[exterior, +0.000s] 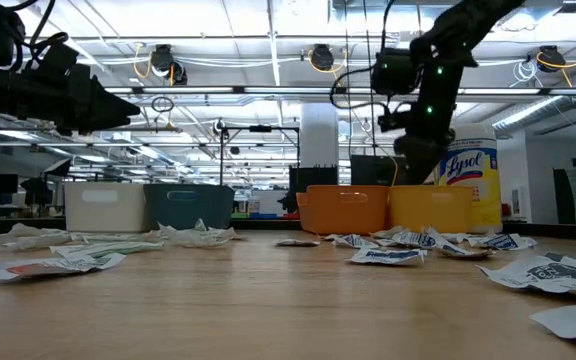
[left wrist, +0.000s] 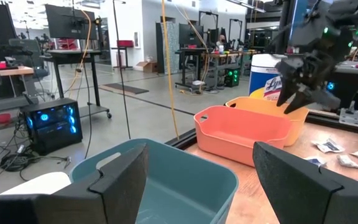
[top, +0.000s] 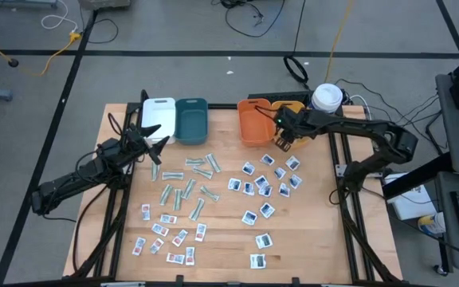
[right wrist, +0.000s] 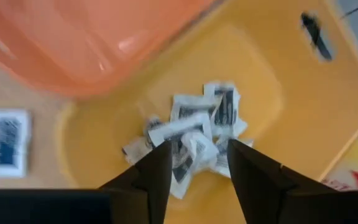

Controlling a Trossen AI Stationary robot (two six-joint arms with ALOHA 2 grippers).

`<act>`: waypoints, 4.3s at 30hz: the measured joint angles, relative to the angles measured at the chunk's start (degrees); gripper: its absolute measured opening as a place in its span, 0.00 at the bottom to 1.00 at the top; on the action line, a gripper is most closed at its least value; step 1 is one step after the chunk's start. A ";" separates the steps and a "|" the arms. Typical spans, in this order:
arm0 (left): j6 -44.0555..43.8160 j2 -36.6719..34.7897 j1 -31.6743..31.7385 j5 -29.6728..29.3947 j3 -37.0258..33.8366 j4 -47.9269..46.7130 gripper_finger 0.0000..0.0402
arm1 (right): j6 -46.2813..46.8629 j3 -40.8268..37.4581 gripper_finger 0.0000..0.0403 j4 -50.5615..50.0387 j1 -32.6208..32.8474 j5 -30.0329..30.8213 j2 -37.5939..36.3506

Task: Pick & Place First Aid Supplies
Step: Put the towelette pack into the yellow bin

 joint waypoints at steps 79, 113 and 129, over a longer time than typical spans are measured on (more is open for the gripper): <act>-0.01 -0.01 0.01 0.00 0.01 0.01 0.74 | 21.88 7.62 0.38 12.69 62.63 -16.62 20.13; 0.00 -0.02 0.01 0.02 0.00 0.01 0.74 | 15.77 9.28 0.00 11.25 62.31 -16.70 20.85; -0.01 -0.02 0.01 0.02 0.01 0.01 0.74 | 0.09 25.07 0.00 -5.10 51.22 -16.57 16.17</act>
